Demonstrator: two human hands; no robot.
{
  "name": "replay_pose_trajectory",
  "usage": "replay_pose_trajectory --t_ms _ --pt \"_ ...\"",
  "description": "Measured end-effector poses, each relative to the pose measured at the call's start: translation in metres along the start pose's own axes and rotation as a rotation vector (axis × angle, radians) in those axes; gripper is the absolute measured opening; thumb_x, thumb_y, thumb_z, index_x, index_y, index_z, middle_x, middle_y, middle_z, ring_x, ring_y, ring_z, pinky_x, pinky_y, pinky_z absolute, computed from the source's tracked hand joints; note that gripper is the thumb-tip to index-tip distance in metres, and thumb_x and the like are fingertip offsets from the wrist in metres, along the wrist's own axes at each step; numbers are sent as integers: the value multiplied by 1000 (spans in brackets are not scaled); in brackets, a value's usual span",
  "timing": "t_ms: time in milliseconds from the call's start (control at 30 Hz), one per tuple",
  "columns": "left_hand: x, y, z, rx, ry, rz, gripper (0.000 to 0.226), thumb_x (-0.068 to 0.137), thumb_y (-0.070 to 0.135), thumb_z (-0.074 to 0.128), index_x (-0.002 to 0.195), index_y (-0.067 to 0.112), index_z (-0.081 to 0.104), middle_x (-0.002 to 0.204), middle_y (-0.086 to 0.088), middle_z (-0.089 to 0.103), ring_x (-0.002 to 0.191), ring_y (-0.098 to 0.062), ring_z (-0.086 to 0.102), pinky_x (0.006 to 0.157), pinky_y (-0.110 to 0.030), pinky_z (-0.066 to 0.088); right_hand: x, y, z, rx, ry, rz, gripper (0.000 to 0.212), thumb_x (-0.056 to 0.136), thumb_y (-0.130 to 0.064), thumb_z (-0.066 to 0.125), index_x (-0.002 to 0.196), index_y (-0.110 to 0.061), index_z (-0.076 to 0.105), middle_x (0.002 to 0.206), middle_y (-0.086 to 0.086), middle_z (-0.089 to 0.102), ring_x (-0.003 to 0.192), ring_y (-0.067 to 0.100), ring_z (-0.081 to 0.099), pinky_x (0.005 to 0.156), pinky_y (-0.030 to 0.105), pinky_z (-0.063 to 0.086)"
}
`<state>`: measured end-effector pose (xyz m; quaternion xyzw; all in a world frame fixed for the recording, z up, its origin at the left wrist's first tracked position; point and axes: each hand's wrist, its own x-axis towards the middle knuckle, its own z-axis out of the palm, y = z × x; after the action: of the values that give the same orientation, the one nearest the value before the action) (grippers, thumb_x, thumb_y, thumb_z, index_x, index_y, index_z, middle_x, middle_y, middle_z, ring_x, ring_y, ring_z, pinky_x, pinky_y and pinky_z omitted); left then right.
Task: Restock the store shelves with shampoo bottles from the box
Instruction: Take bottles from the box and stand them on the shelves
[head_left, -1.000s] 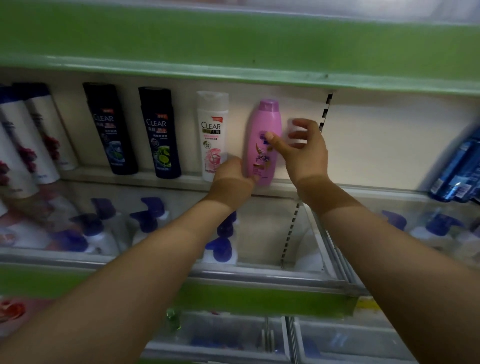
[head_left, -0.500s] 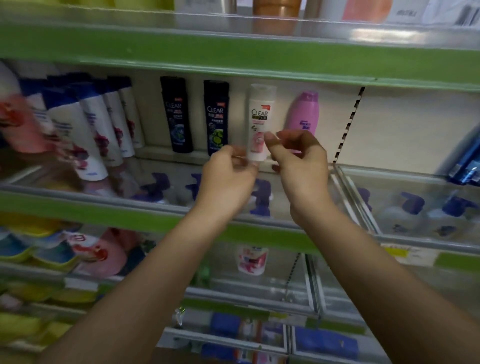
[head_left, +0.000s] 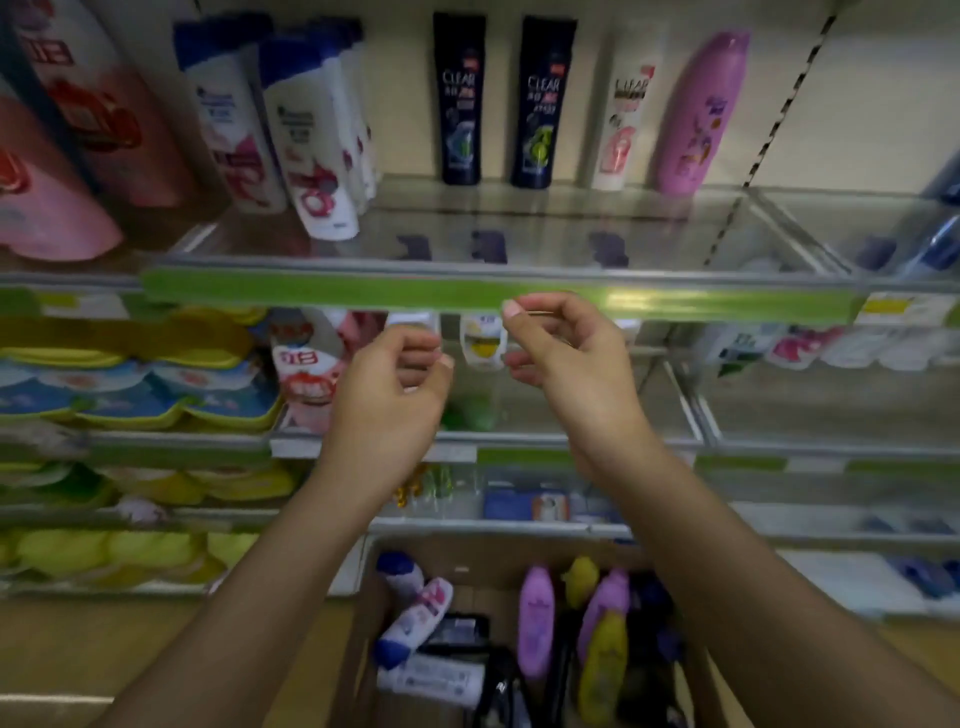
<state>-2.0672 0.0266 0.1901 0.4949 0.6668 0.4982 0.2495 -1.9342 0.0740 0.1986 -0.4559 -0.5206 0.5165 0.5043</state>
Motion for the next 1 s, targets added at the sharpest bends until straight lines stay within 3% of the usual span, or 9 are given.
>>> replay_pose_trajectory --t_ms 167,233,367,467,767,900,1000 --pt "-30 -61 -41 77 -112 -90 11 91 19 60 102 17 61 89 7 64 80 -3 60 64 -14 46 -46 43 45 -36 -9 141 10 91 -19 66 97 -13 62 78 1 61 61 7 60 62 22 53" --pt "-43 -88 -51 97 -119 -135 12 90 18 60 101 16 62 85 9 62 77 -1 59 66 -17 47 -61 64 58 -54 -25 193 14 91 -19 66 101 -11 63 78 0 59 61 10 60 64 25 53" --pt "-71 -144 -61 122 -134 -297 6 88 16 61 90 22 60 82 4 63 82 -16 62 77 -35 51 -88 116 71 -104 -40 298 7 90 -20 67 95 -17 63 79 -1 59 69 16 61 70 33 53" --pt "-94 -181 -58 102 -127 -437 8 89 9 59 91 16 62 86 -4 64 85 -24 62 77 -36 49 -101 164 70 -166 -47 387 7 88 -22 68 90 -27 63 85 -2 61 83 21 62 80 42 54" --pt "-153 -275 -29 232 -85 -655 12 90 5 56 97 11 63 90 -1 62 84 -16 58 74 -22 40 -124 295 47 -356 -33 621 12 88 -6 66 88 -18 62 80 -8 61 81 12 59 80 29 49" --pt "-157 -305 -21 195 -5 -725 16 92 11 53 104 12 63 95 -6 66 83 -17 58 77 -28 47 -127 349 50 -468 -104 672 13 88 -4 64 100 -7 64 100 5 65 95 14 57 81 20 44" --pt "-150 -319 -14 204 18 -693 16 93 12 52 106 11 62 95 -2 63 86 -13 56 75 -17 40 -126 383 58 -548 -178 707 22 88 -7 63 109 -6 64 103 3 64 98 16 59 84 24 47"
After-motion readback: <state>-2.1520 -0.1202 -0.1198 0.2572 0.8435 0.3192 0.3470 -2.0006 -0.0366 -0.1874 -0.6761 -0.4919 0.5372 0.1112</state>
